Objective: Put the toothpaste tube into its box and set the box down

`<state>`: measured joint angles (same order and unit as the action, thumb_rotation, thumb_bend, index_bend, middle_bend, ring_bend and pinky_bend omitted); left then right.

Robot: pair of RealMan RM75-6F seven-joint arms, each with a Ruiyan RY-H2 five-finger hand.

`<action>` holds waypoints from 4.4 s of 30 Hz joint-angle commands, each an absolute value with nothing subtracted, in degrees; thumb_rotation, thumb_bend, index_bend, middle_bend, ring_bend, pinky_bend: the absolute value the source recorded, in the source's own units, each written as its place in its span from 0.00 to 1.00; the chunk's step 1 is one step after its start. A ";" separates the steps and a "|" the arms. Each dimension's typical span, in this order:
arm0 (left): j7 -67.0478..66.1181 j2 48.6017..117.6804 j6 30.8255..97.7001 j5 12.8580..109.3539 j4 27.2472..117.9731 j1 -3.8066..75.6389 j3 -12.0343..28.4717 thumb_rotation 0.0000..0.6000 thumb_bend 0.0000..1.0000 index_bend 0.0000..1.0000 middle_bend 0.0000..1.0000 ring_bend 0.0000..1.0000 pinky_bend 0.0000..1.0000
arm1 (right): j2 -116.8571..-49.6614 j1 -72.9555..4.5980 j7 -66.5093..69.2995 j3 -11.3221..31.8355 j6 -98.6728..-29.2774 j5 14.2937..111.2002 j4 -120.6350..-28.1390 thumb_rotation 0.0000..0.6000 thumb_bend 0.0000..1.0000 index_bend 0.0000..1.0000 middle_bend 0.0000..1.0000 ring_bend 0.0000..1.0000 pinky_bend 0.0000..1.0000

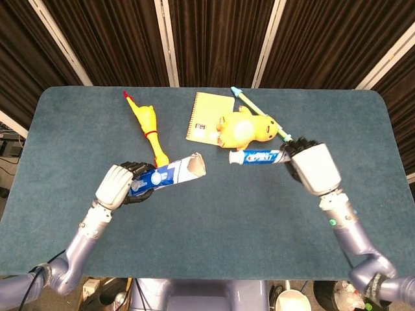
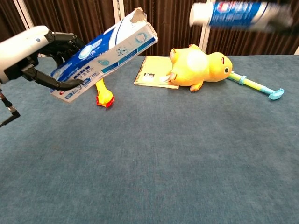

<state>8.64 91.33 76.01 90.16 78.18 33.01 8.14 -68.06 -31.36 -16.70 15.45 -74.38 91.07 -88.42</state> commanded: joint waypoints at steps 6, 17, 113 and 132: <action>9.98 94.90 73.62 90.15 74.82 35.32 8.25 1.00 0.41 0.37 0.54 0.49 0.52 | -64.30 -32.99 -13.60 17.28 -79.14 96.47 -84.58 1.00 0.61 0.90 0.72 0.67 0.70; 6.08 94.83 71.70 89.49 79.52 37.02 9.10 1.00 0.41 0.37 0.54 0.49 0.52 | -62.49 -35.02 -17.22 14.75 -83.27 107.41 -79.03 1.00 0.61 0.90 0.72 0.67 0.70; -24.32 106.07 64.78 60.70 94.40 52.44 25.50 1.00 0.41 0.36 0.53 0.49 0.53 | -64.15 -35.96 -18.59 9.39 -90.38 112.02 -74.36 1.00 0.61 0.90 0.72 0.67 0.70; -17.99 109.43 67.72 69.71 85.65 54.98 23.95 1.00 0.41 0.36 0.54 0.49 0.53 | -66.60 -33.39 -17.15 11.11 -96.98 109.45 -71.13 1.00 0.56 0.38 0.43 0.31 0.45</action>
<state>-18.34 109.35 67.61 69.34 86.04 54.81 24.18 -66.40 -33.61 -17.40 10.98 -96.66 109.70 -71.42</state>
